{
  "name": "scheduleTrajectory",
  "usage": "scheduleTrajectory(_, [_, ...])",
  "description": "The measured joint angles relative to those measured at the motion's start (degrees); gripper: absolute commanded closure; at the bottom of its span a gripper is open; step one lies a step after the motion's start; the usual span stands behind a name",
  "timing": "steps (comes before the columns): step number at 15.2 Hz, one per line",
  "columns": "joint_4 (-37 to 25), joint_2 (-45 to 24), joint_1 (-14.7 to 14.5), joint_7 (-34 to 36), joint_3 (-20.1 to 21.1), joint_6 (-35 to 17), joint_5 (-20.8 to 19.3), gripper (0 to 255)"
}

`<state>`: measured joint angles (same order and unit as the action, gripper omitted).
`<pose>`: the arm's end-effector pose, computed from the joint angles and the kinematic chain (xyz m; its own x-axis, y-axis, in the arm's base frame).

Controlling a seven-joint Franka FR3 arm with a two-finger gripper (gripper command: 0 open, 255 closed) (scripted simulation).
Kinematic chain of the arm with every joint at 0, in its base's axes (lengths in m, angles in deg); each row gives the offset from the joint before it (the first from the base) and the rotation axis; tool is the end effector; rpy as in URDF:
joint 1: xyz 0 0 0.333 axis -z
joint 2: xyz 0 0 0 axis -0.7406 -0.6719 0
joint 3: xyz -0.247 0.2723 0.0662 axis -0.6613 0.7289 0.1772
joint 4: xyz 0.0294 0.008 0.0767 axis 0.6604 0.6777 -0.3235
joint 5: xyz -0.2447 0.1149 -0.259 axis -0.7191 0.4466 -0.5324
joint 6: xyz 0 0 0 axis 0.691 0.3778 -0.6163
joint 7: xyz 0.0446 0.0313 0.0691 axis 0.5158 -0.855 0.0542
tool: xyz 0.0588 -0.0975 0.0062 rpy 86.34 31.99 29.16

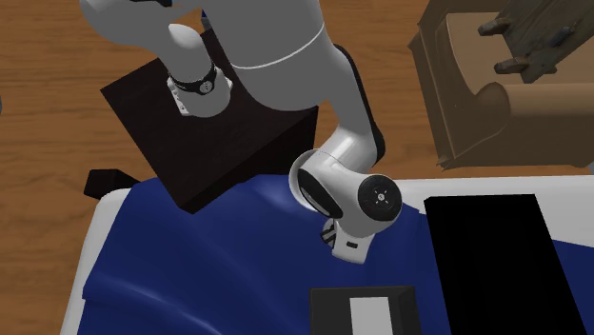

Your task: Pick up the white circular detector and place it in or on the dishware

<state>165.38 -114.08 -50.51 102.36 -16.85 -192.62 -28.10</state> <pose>0.5940 0.0539 0.1859 0.9839 -0.1788 -0.0074 -0.1788 -0.9839 0.0085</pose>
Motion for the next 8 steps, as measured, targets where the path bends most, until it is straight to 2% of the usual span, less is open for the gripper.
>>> scheduleTrajectory(8, [1.7,5.91,0.34,-0.33,0.46,4.2,0.46,255])
